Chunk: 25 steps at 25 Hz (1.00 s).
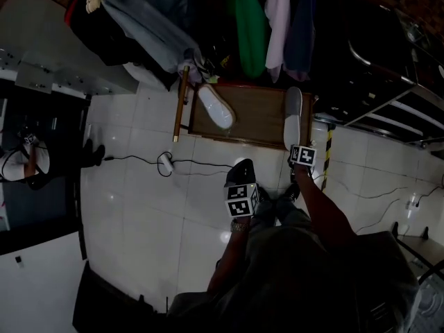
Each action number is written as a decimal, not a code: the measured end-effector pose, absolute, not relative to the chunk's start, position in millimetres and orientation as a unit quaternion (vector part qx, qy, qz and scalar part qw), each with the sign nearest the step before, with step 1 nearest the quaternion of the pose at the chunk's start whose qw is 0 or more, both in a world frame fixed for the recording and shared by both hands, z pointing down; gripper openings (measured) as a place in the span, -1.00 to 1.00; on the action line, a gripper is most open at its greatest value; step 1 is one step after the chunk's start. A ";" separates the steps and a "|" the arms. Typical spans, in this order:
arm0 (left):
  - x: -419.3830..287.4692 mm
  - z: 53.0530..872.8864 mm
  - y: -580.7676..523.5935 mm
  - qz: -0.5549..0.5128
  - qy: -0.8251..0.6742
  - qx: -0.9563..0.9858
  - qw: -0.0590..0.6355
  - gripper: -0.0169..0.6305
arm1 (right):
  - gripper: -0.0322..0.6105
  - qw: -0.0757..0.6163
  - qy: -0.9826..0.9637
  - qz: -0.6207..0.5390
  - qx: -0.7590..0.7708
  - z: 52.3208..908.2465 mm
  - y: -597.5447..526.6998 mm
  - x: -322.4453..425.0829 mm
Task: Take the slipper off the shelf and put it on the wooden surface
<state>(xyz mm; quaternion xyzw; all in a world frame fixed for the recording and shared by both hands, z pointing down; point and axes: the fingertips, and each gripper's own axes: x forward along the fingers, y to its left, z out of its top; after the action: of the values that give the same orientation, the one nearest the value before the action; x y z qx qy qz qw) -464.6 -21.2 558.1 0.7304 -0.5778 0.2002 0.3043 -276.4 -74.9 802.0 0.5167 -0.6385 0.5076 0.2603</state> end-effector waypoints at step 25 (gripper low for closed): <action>-331.3 506.4 -89.9 0.194 -0.474 0.802 0.307 -0.93 | -0.90 0.204 -0.810 0.326 0.442 520.5 -75.5 -310.5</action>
<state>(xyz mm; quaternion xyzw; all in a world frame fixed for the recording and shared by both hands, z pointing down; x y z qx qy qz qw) -331.3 -89.9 506.4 0.8020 -0.4741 0.1945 0.3069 -310.5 -75.5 520.5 0.4417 -0.8105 0.3261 0.2043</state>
